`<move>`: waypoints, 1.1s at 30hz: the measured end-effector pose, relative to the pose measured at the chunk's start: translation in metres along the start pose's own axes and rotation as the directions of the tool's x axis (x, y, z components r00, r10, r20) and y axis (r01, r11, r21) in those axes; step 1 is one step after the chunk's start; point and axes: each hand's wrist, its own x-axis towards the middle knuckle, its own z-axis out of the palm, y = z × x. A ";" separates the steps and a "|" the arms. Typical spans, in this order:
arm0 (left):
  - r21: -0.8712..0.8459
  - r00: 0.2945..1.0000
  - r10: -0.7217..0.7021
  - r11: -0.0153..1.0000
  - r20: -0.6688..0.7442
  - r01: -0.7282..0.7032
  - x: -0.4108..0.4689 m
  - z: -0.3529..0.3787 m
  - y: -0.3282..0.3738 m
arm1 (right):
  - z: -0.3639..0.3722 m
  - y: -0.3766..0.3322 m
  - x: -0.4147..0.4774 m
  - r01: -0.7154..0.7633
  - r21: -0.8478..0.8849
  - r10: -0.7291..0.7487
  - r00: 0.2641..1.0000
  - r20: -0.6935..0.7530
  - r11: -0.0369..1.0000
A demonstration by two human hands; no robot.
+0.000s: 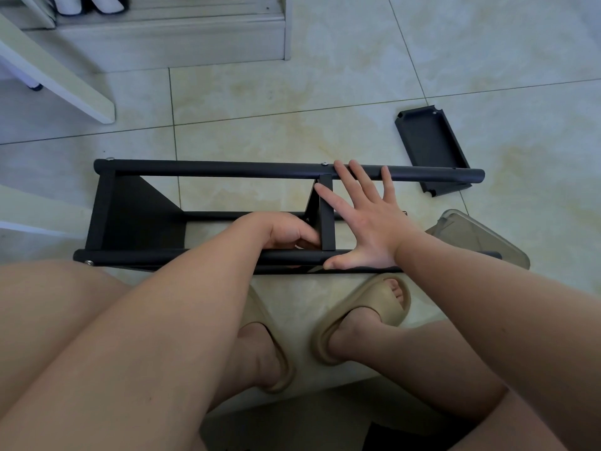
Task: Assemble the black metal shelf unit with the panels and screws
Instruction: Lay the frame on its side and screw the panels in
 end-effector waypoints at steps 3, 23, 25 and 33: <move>-0.031 0.999 0.040 0.999 0.012 -0.040 0.000 0.000 -0.001 | 0.000 0.000 0.000 0.002 0.005 -0.002 1.000 0.000 1.000; -0.141 0.996 0.091 0.986 0.010 -0.088 0.003 0.001 -0.001 | 0.001 0.001 0.000 0.001 0.010 -0.001 1.000 -0.013 1.000; -0.084 0.999 0.031 0.996 0.014 -0.030 0.002 0.000 -0.001 | 0.001 0.001 0.000 0.001 0.013 -0.001 1.000 -0.013 1.000; -0.070 0.995 0.093 0.993 0.036 -0.090 0.003 0.000 -0.002 | 0.000 0.001 0.000 0.002 0.014 -0.002 1.000 -0.013 1.000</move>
